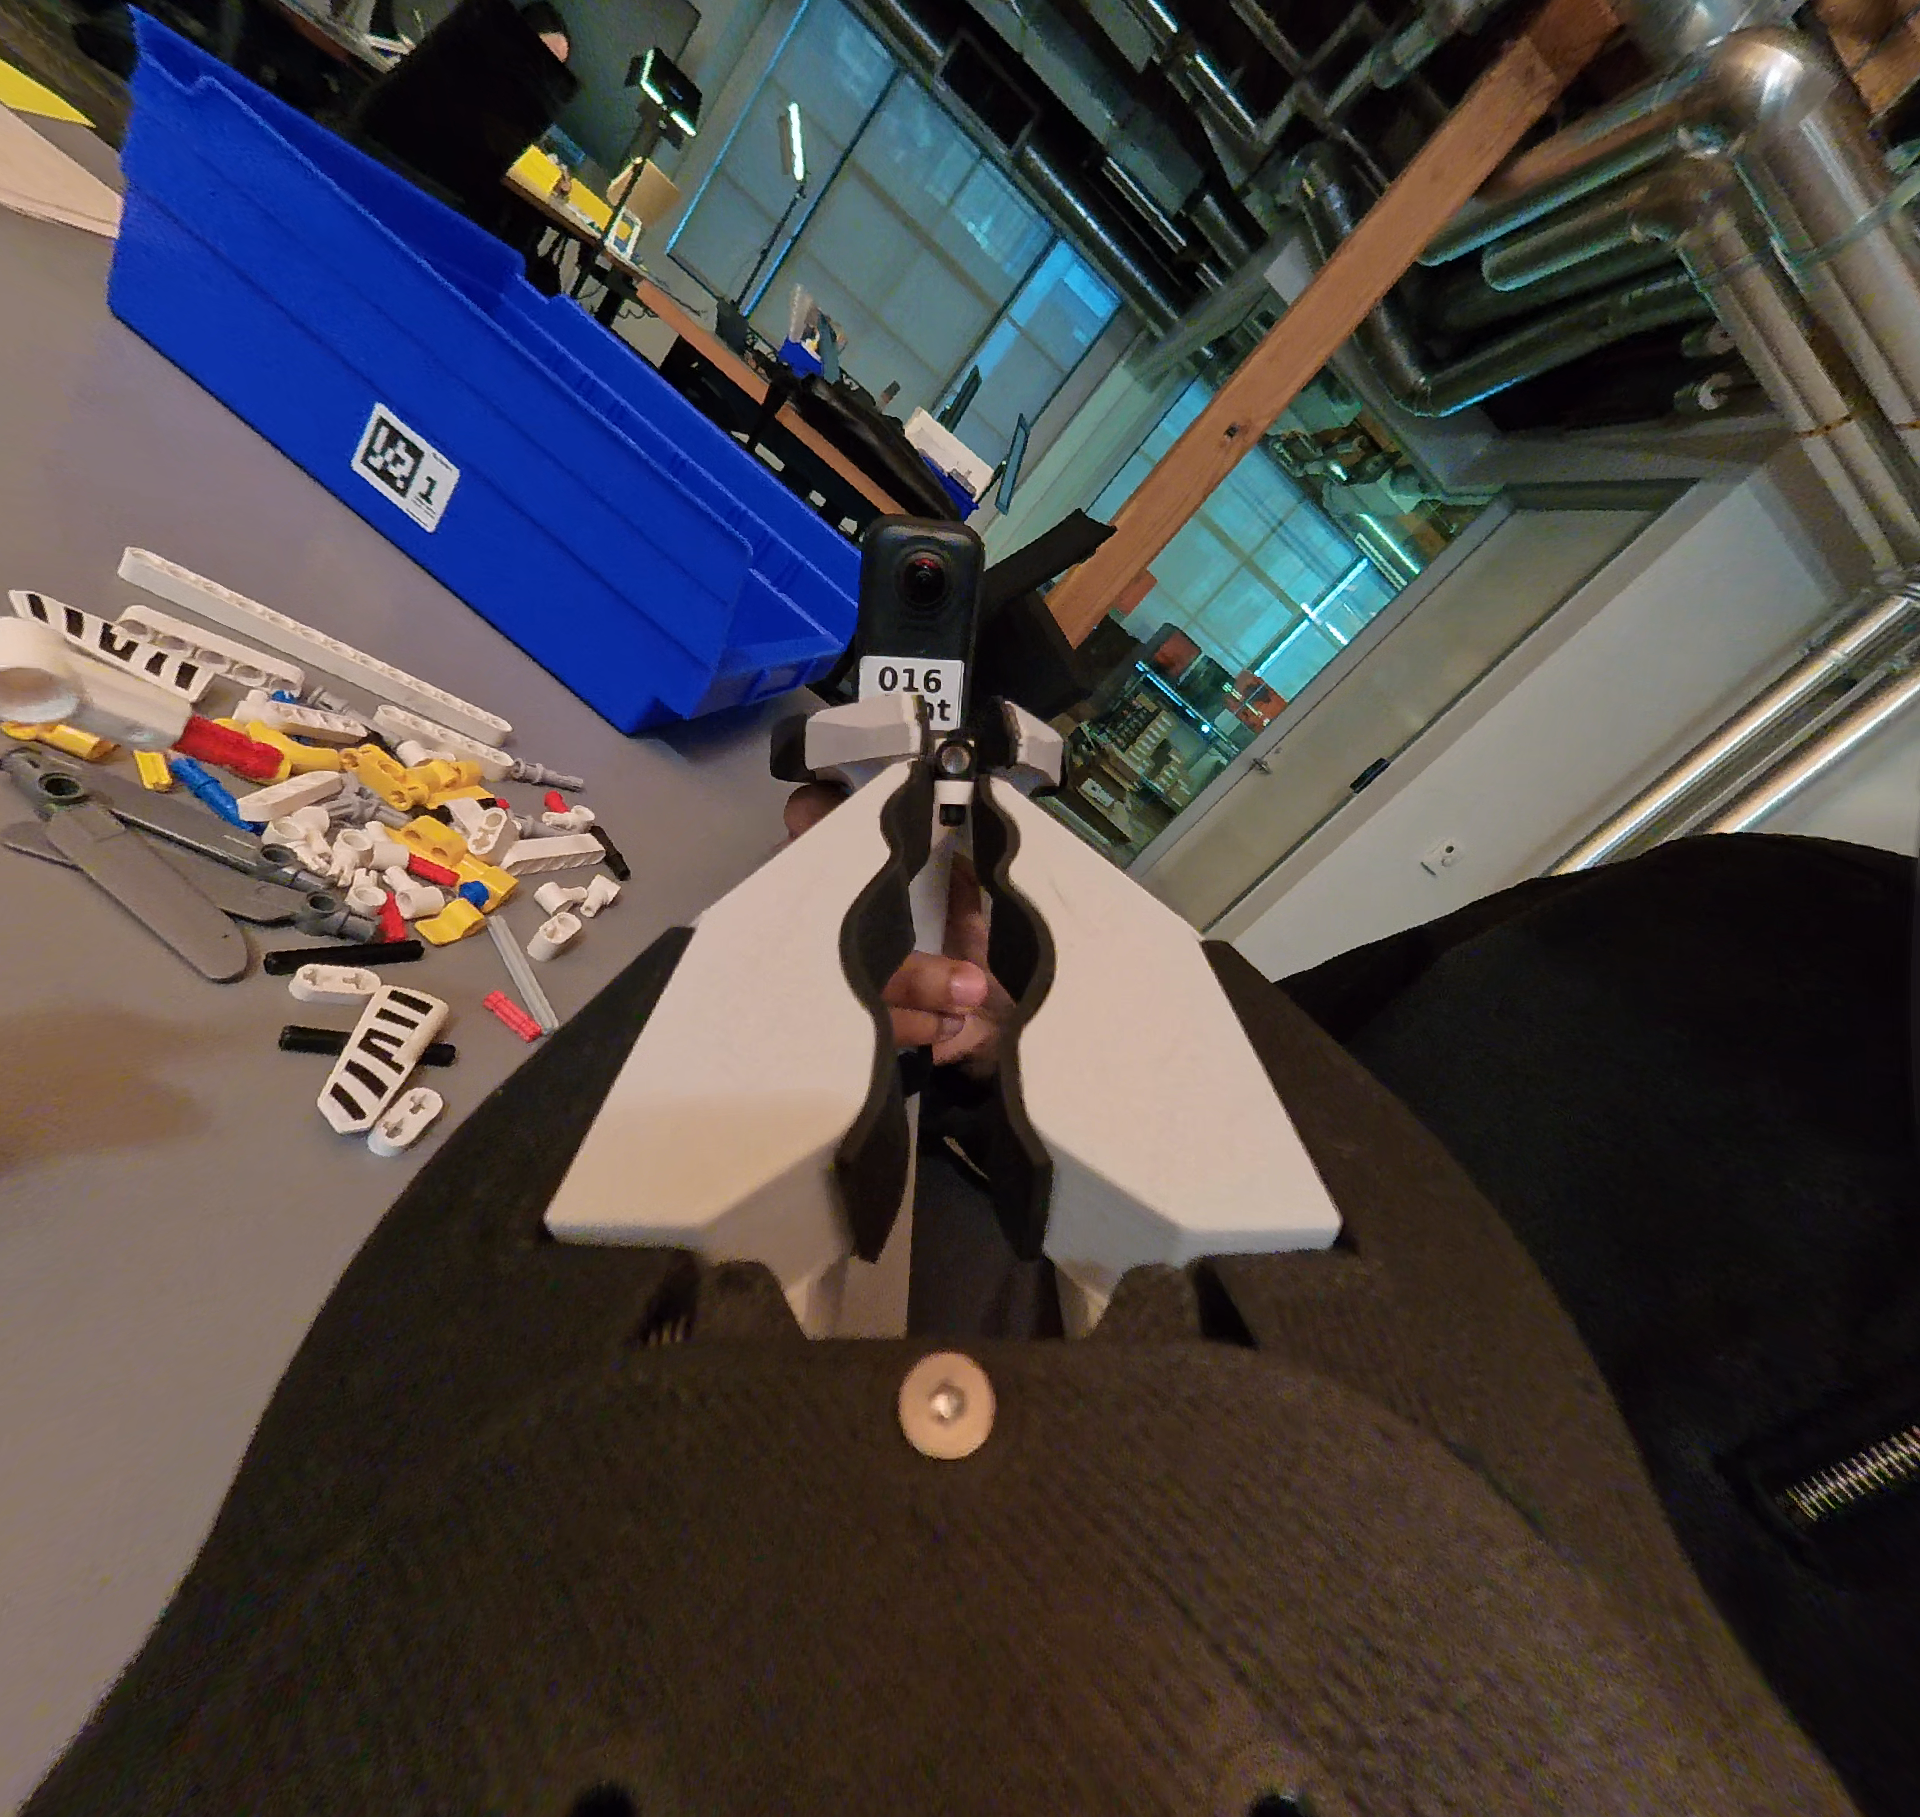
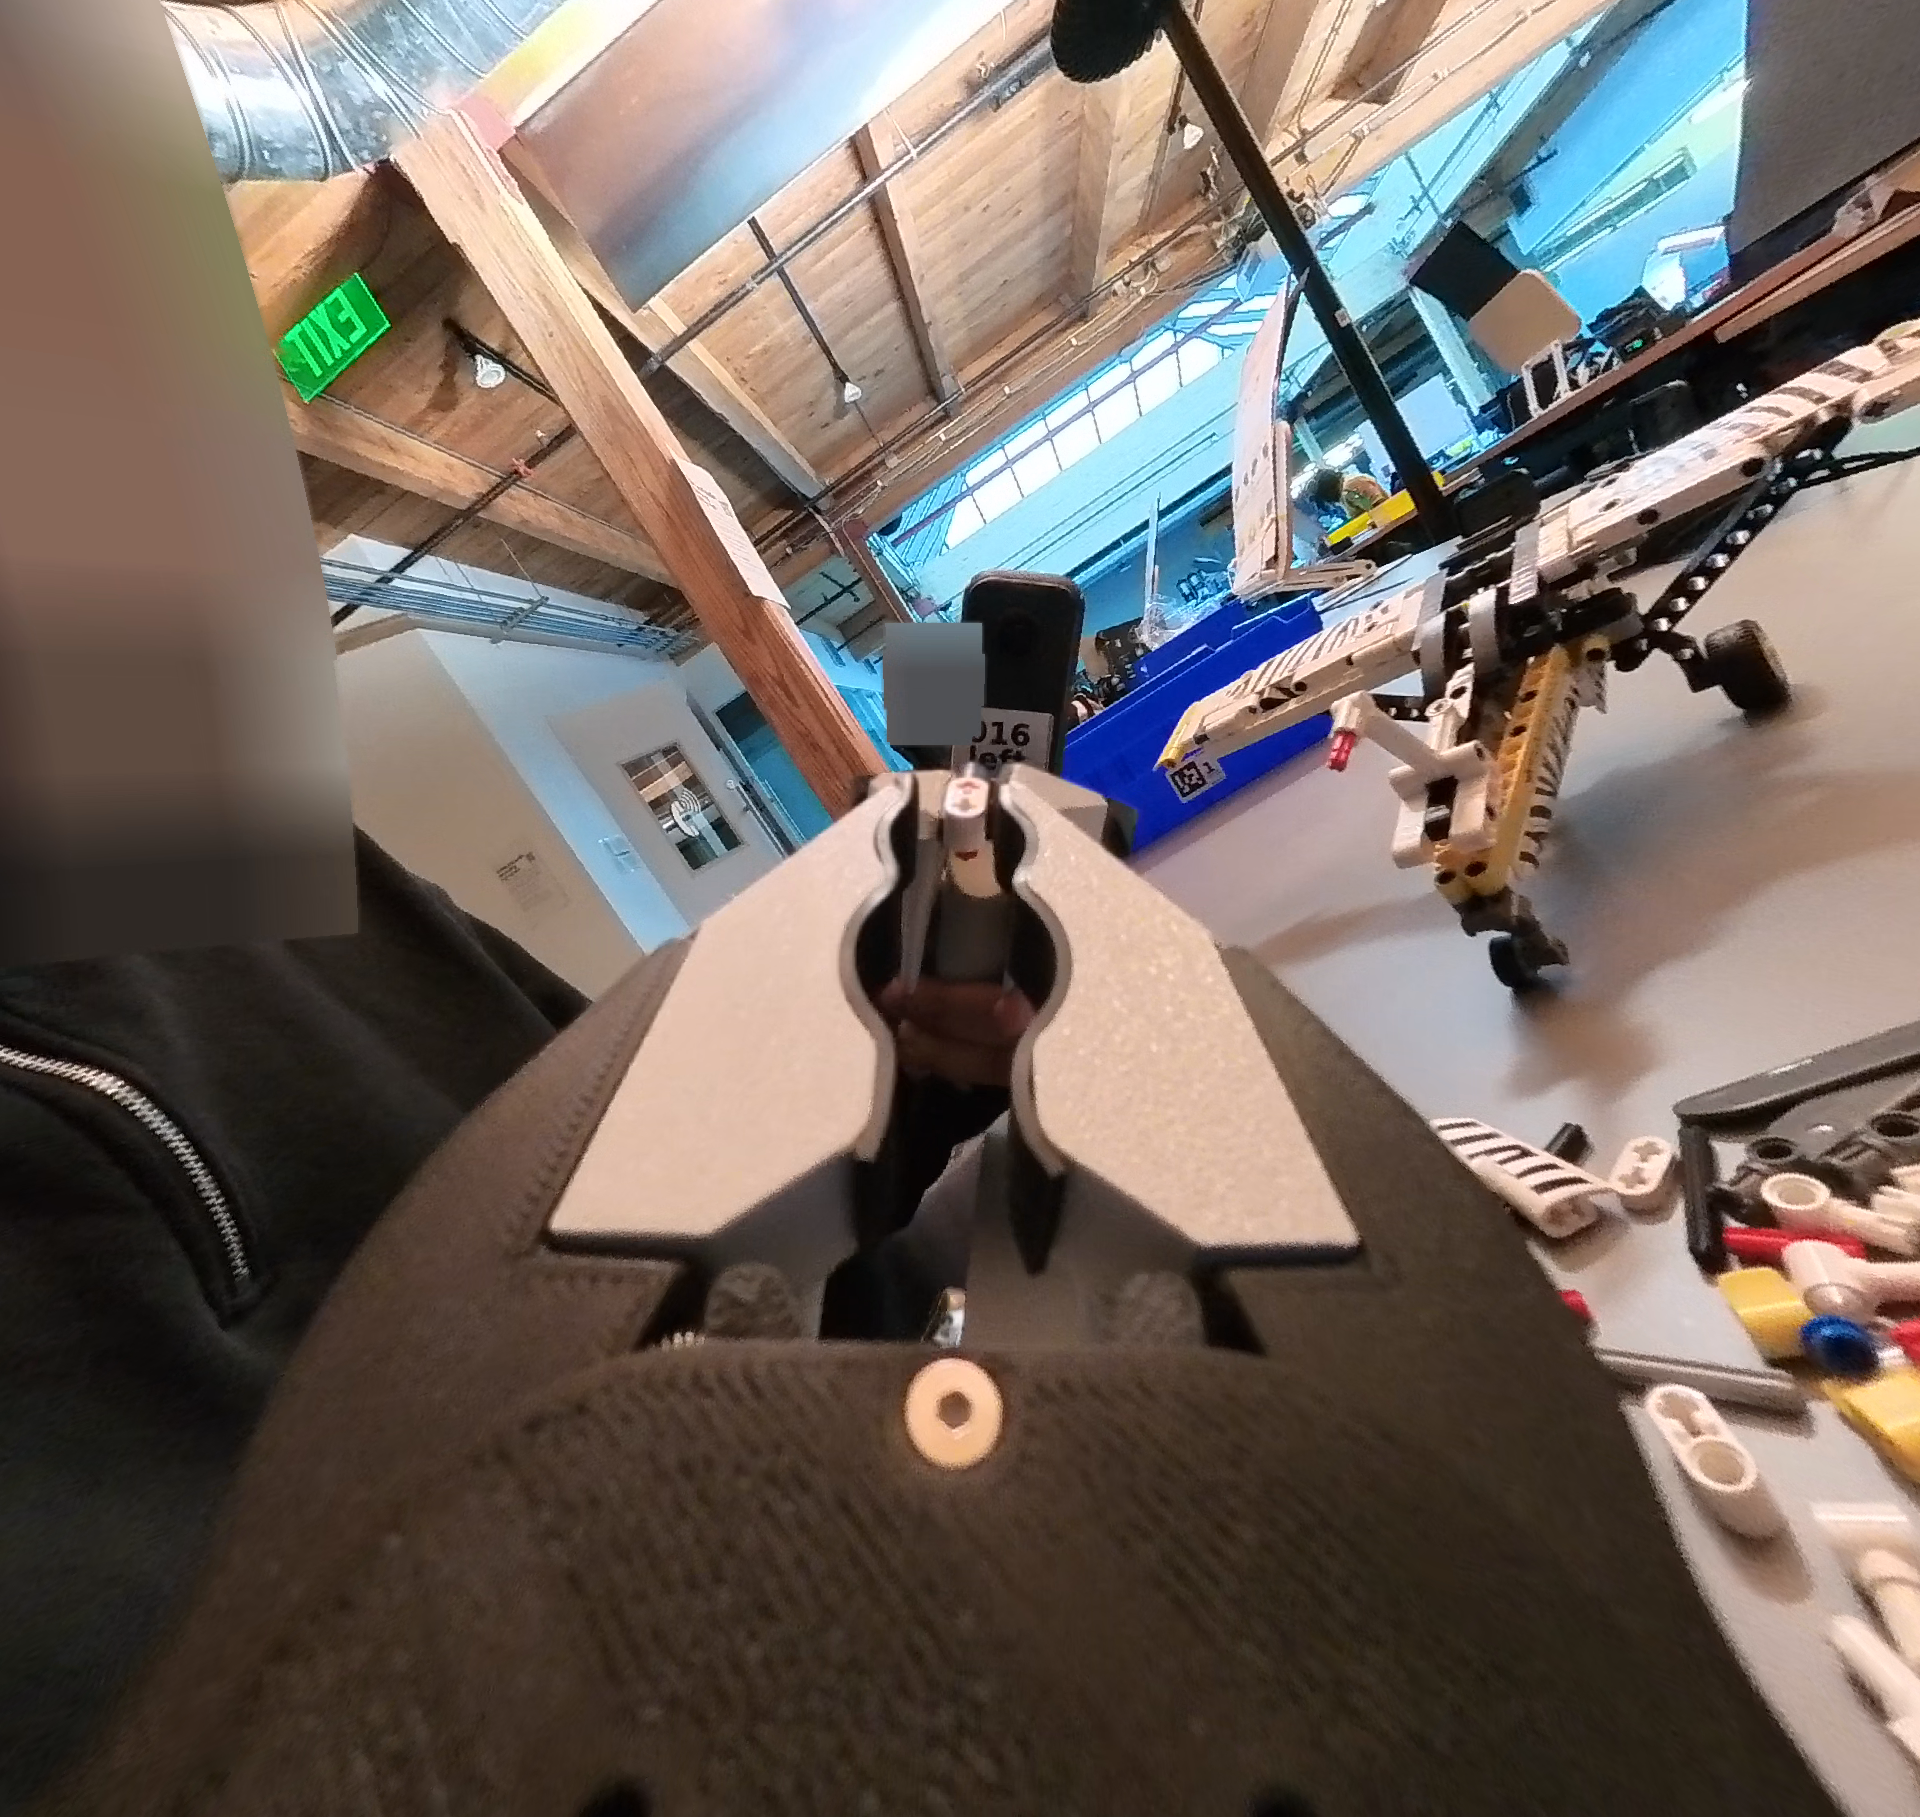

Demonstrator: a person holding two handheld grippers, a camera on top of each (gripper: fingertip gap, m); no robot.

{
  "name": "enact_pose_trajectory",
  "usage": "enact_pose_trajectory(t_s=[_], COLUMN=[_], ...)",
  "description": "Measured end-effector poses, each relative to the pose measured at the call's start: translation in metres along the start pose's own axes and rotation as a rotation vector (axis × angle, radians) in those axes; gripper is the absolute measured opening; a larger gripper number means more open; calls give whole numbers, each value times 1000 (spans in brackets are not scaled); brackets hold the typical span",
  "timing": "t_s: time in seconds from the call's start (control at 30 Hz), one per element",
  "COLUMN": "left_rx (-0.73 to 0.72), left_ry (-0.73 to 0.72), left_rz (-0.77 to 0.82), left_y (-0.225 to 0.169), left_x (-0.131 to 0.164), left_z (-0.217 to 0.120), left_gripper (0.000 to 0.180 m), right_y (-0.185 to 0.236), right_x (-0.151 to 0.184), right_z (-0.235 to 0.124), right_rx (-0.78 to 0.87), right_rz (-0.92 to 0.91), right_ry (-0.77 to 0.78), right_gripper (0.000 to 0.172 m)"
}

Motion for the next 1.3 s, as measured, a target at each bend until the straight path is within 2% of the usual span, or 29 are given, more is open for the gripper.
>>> enact_pose_trajectory(t_s=[0.1,0.57,0.63,0.77,0.8,0.87,0.9,1.0,1.03,1.1,1.3], left_rx=[3,-18,-27,-27,-25,-55,-96,16,21,-23,-78], left_ry=[11,44,37,23,23,117,148,-2,-19,-4,-88], left_rz=[7,18,32,24,18,22,50,-130,-139,-72,75], left_y=[-2,-2,-3,-6,-6,-1,6,5,7,14,20], left_x=[1,3,2,2,2,18,26,16,14,16,10], left_z=[1,0,2,7,8,11,12,11,10,8,0], left_gripper=[3,3,4,4,5,4,4,4,4,4,3], right_y=[0,1,2,4,4,-1,-9,-12,-13,-21,-57], right_x=[1,3,1,-3,-6,-34,-40,-39,-34,-24,-10], right_z=[1,0,-1,-4,-6,-30,-44,-45,-39,-31,-44], right_rx=[2,39,66,50,59,55,71,189,252,366,682], right_rz=[-1,-67,-115,-91,-90,13,49,-77,-146,-233,-257], right_ry=[12,51,40,3,-27,-265,-301,-188,-126,-16,248], right_gripper=[5,4,4,4,5,4,4,5,5,5,5])
Point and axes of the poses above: each gripper's, where its closed fingertips meet, z out along the fingers, x out of its underside, y = z × x across the jaws, the point moved 3 cm from there along -z, back along the fingers
